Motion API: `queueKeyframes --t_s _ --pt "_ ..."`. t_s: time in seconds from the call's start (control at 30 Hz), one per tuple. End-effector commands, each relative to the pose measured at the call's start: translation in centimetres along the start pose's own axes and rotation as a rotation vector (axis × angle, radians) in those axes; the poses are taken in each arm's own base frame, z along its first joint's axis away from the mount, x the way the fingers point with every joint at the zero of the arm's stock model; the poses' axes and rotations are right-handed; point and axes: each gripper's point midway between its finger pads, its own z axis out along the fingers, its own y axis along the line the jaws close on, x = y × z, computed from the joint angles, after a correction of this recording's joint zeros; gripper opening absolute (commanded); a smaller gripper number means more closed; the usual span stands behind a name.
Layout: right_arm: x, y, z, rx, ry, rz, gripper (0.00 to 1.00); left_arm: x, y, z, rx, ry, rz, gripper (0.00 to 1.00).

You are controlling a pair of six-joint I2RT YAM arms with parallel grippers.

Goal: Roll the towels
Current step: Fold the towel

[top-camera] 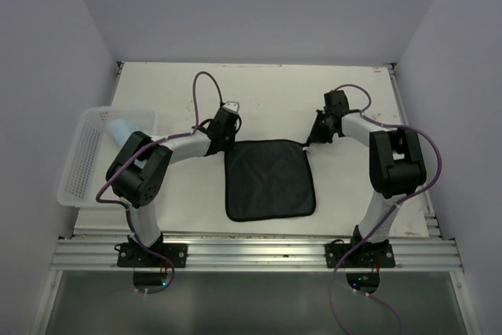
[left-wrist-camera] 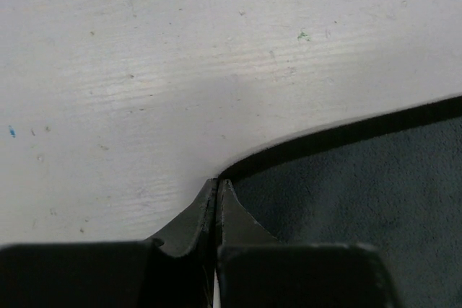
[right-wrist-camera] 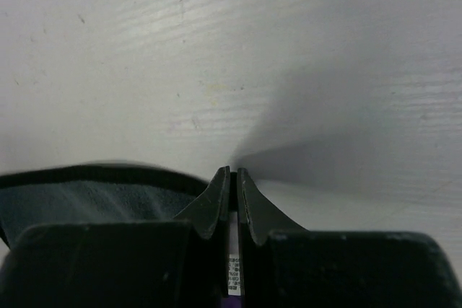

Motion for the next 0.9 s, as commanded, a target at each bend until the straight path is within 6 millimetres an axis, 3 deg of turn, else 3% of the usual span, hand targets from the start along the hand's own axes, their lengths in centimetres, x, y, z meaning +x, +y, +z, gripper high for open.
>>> queueKeyframes --t_s 0.0,0.17,0.27,0.87 --pt "-2.1 2.5 -2.9 -0.035 -0.048 -0.045 0.00 -4.0 1.7 -1.7 -0.044 -0.079 -0.032 0.00" --pt "-4.6 4.4 -4.9 -0.067 -0.098 -0.049 0.00 -6.6 2.8 -3.0 -0.042 -0.151 -0.073 0.00" --pt "-5.1 4.7 -6.1 -0.070 -0.115 -0.055 0.00 -7.6 3.5 -3.9 -0.043 -0.185 -0.094 0.00" --pt "-0.8 3.3 -8.4 -0.075 -0.084 -0.077 0.00 -6.3 3.6 -9.0 0.081 -0.338 -0.115 0.00"
